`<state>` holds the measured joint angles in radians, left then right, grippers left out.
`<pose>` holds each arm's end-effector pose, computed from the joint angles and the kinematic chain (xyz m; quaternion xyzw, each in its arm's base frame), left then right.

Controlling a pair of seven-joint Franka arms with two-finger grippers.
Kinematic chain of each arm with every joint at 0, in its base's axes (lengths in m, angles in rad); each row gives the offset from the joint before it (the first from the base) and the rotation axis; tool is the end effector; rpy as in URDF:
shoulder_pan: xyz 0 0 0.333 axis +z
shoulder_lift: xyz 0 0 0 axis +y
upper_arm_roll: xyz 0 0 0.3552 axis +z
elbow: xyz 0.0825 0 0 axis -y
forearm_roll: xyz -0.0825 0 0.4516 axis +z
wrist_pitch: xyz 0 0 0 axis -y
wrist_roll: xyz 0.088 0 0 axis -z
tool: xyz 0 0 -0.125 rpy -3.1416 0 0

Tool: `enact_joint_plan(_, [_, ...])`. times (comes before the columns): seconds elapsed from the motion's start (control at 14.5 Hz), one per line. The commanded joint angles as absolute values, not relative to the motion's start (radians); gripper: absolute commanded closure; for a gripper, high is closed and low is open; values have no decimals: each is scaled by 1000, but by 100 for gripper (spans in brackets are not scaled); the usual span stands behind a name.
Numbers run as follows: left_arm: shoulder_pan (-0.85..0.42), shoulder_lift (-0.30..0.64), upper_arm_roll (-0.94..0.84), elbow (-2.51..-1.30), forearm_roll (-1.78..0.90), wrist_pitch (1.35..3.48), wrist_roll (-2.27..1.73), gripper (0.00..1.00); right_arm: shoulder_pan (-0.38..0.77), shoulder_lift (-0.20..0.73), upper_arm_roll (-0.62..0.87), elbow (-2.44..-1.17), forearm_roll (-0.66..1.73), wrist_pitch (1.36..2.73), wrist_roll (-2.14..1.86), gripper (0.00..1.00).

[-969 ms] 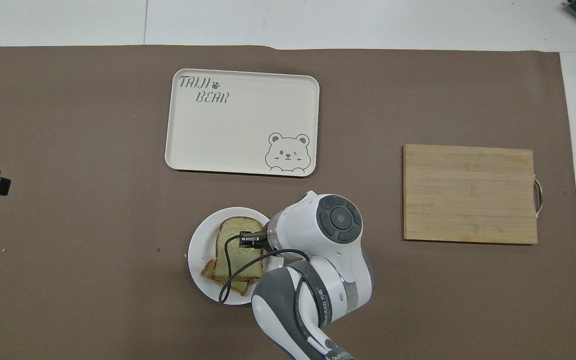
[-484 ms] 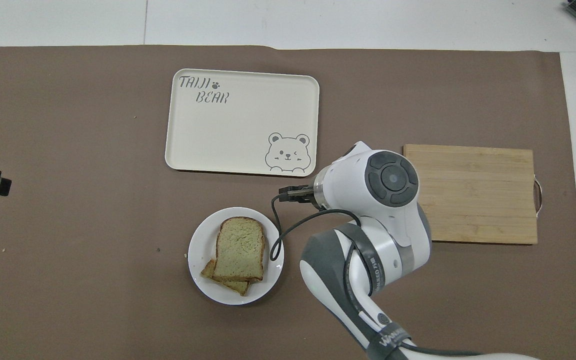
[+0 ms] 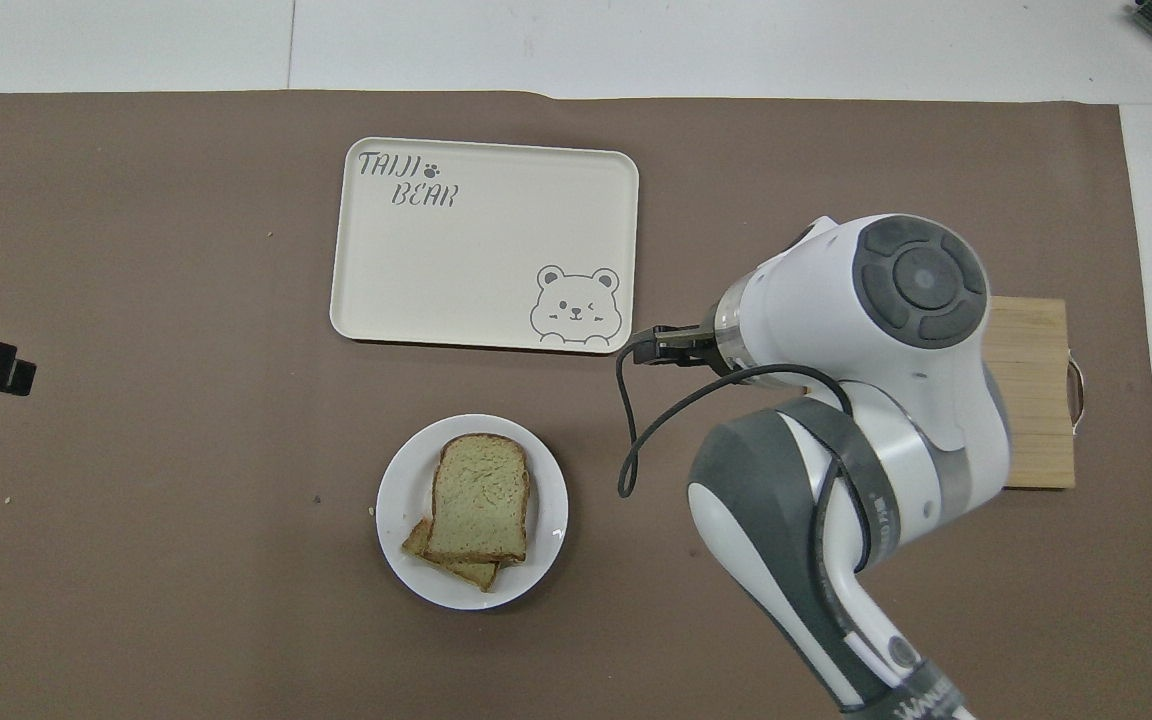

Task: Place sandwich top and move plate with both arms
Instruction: 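Withdraw the right gripper while the left gripper reaches toward the plate, then grip the white plate rim with the left gripper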

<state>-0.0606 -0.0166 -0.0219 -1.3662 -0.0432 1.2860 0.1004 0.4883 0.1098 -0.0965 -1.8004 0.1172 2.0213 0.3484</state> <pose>0.5764 -0.0541 0.7389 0.9946 -0.0966 -0.0316 0.0210 0.6203 0.2679 0.4907 -0.9972 0.0003 -0.0343 0.0657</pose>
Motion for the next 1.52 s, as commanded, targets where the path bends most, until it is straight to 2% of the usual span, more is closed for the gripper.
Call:
enact_joint_plan(0.0, [-60, -100, -18, -1485, -89, 1312, 109, 0, 433, 34, -90, -1802, 72, 1961, 338, 0])
enact_joint_plan(0.21, [-63, -150, -18, -1587, -121, 1362, 109, 0, 376, -35, -90, -1783, 71, 1893, 295, 0])
enact_joint_plan(0.62, [-66, -206, -18, -1853, -228, 1479, 112, 0, 281, -37, -91, -1637, 34, 1685, 216, 0])
enact_joint_plan(1.11, [-143, -296, -25, -2221, -302, 1802, 114, 0, 177, -78, -101, -1598, 34, 1580, 172, 0])
enact_joint_plan(1.45, [-210, -273, -25, -2411, -380, 2098, 112, 0, 66, -113, -106, -1617, 20, 1531, 66, 0])
